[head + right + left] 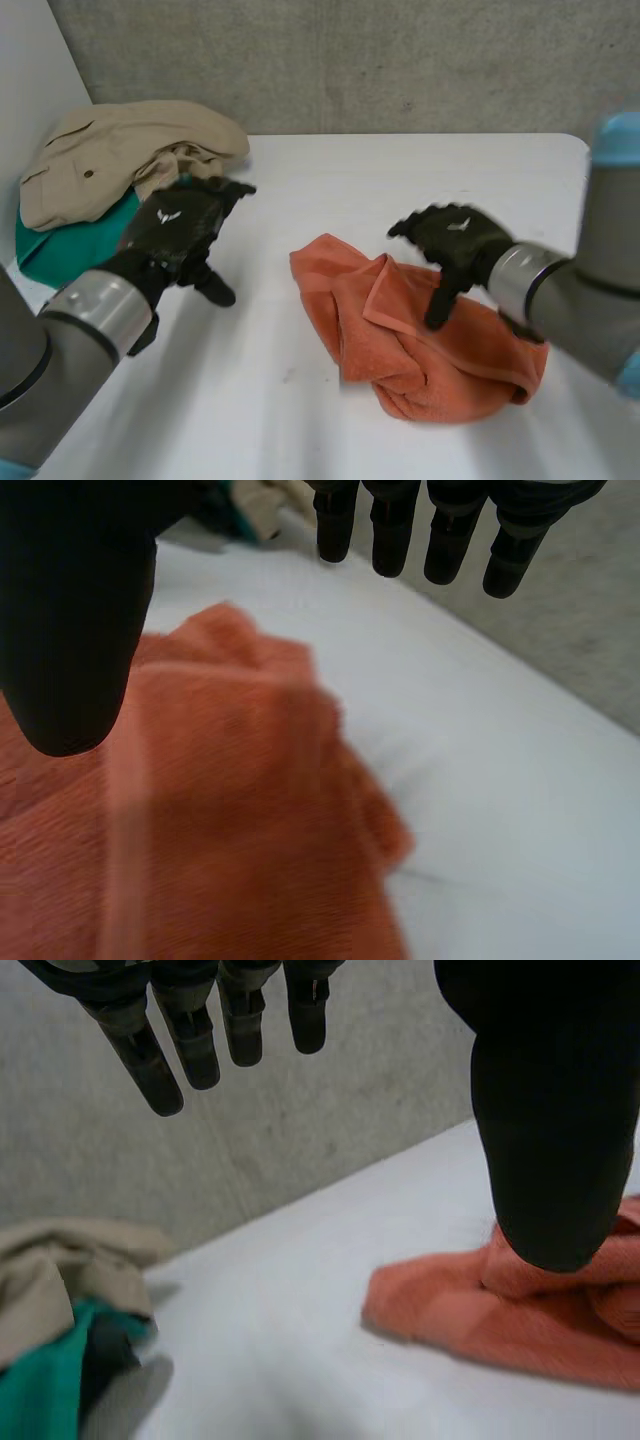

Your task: Fold the laundry.

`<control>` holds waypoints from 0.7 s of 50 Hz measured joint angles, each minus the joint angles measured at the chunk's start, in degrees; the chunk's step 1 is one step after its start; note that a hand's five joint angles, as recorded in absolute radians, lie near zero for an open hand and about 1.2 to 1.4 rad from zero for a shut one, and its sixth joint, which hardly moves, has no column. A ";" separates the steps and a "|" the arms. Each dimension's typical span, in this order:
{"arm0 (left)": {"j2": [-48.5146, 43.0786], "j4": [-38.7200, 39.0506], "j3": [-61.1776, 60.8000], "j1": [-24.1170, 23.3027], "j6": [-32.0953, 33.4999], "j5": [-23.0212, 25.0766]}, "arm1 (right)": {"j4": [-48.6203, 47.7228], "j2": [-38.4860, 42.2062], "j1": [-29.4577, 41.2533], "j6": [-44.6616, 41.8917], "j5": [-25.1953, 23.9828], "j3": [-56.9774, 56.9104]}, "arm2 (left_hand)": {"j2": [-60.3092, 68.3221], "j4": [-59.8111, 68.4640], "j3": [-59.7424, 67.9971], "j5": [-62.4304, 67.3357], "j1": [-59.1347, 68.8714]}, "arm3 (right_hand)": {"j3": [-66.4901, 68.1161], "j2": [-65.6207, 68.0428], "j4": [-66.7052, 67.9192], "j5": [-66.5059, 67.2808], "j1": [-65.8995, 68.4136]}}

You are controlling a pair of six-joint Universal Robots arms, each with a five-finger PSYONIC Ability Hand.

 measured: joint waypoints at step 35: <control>-26.00 4.00 15.00 -4.35 -0.46 2.40 | -16.61 -23.26 8.92 7.66 -8.95 -0.58 | 0.00 0.00 0.00 0.00 0.00 | 56.14 55.52 56.52 52.88 50.19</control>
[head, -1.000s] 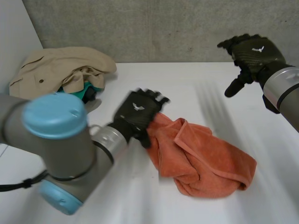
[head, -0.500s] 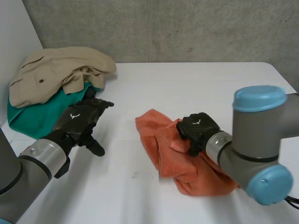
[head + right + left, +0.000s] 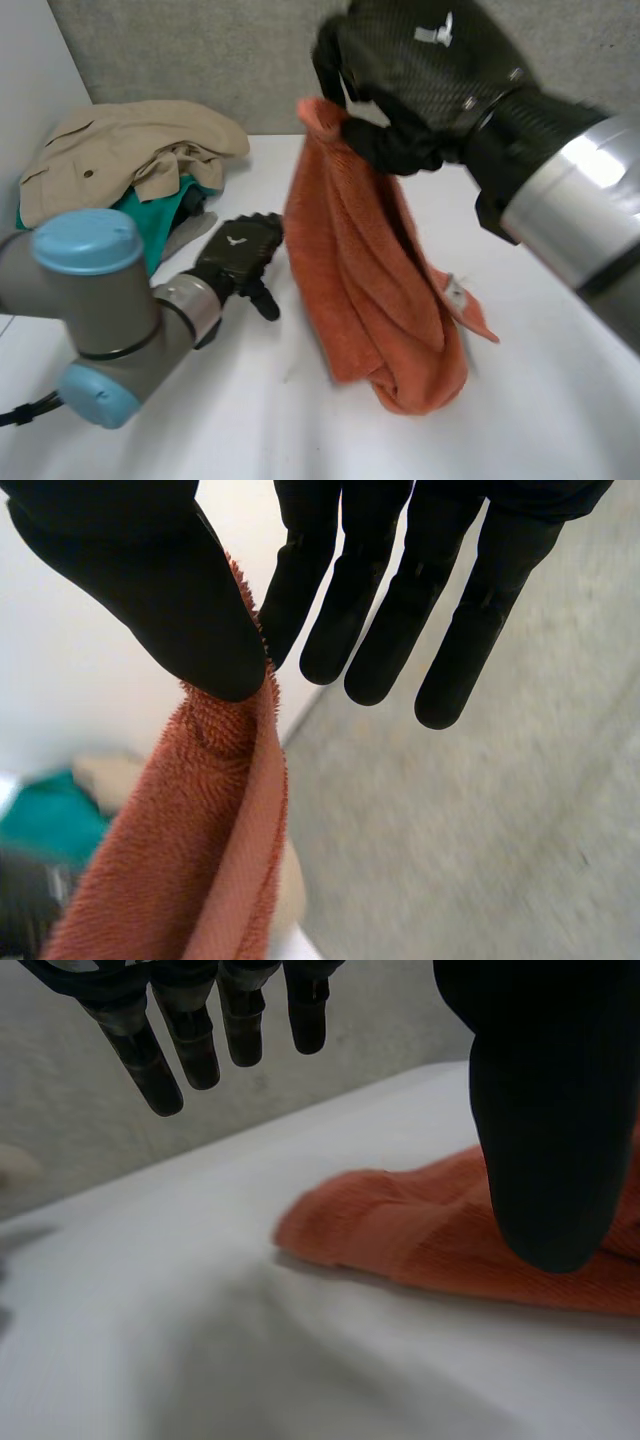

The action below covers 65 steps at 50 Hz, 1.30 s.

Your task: Fold the laundry.

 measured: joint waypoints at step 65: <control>-8.84 -16.09 10.75 -3.52 -14.98 5.68 | -15.65 -4.20 -13.35 20.59 -8.29 -3.44 | -0.16 -0.10 -0.17 0.01 0.26 | 0.21 0.00 0.28 0.00 0.00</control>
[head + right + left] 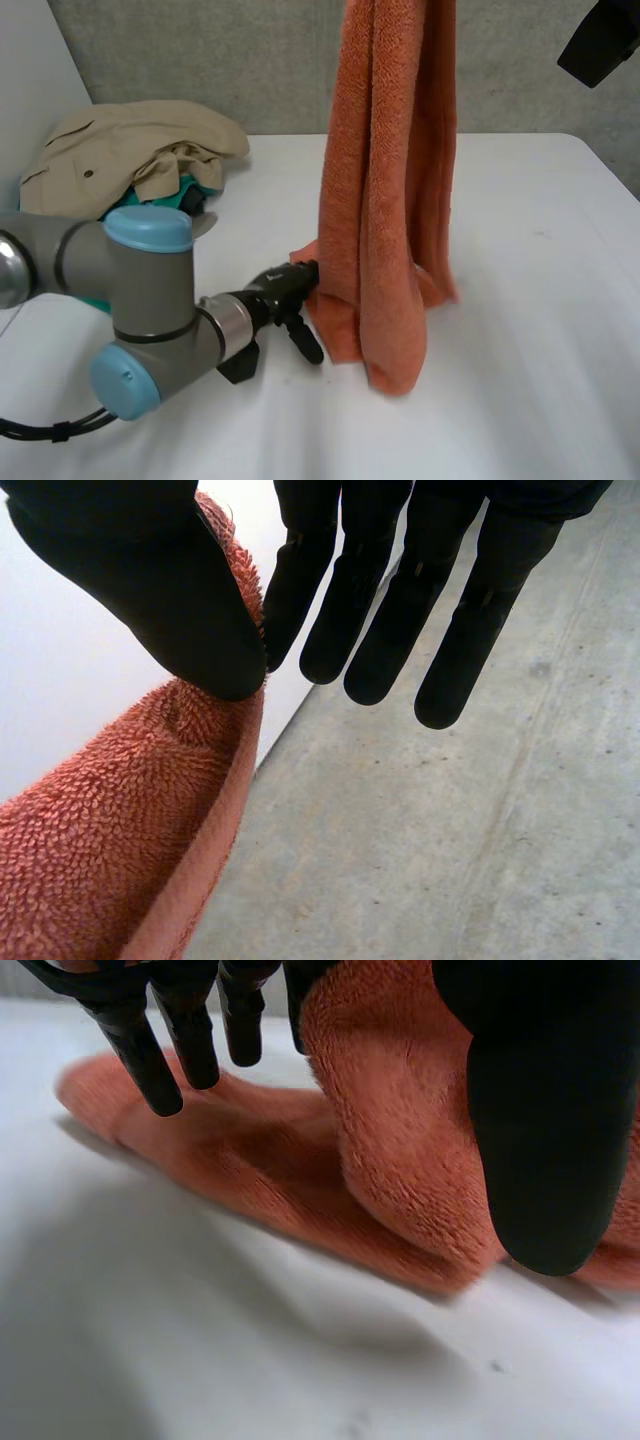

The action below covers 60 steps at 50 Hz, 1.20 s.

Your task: Fold the laundry.

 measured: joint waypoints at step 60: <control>23.13 7.97 -24.75 0.29 15.54 -11.01 | 14.74 32.08 -18.16 -35.99 -2.04 14.00 | 5.84 5.78 5.64 3.93 6.87 | 0.00 0.27 0.01 1.29 -0.05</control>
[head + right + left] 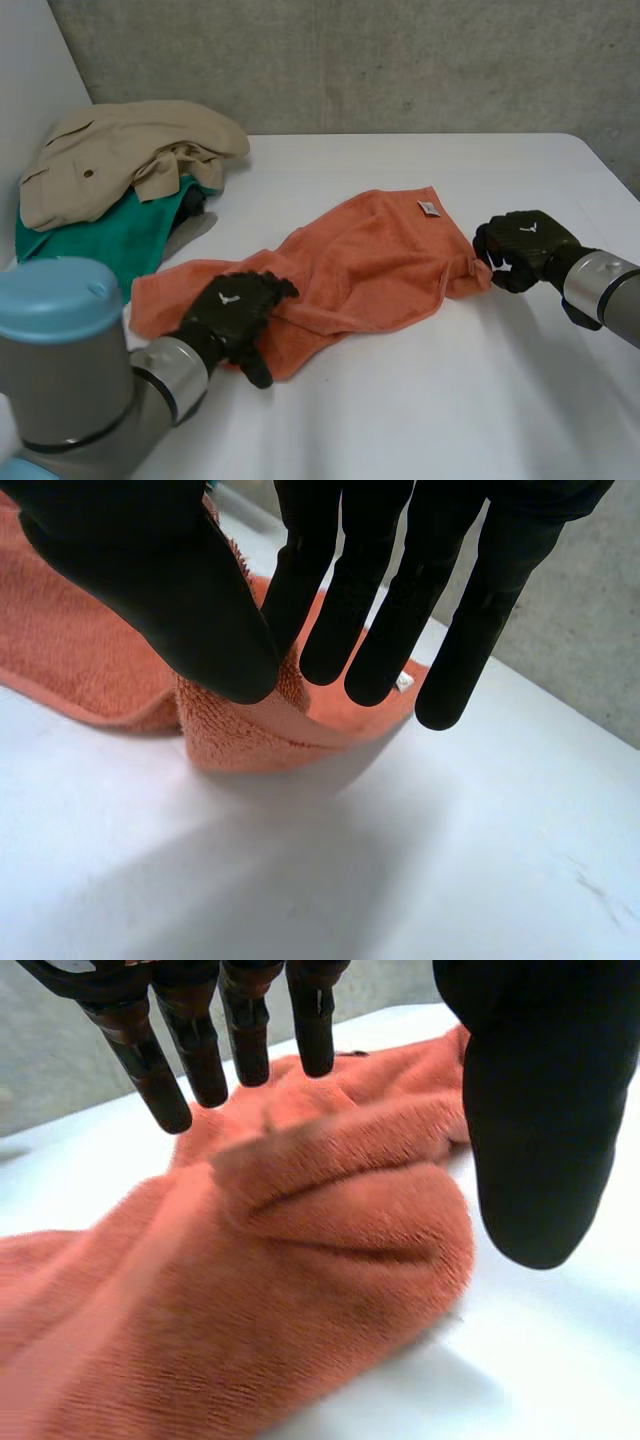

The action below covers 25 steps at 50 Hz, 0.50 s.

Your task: Fold the laundry.

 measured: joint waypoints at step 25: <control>-17.12 -11.45 25.03 15.02 15.83 11.96 | -9.62 -4.43 3.90 5.36 4.81 5.44 | 8.84 9.54 8.90 10.12 8.98 | 0.00 0.00 0.00 0.30 0.00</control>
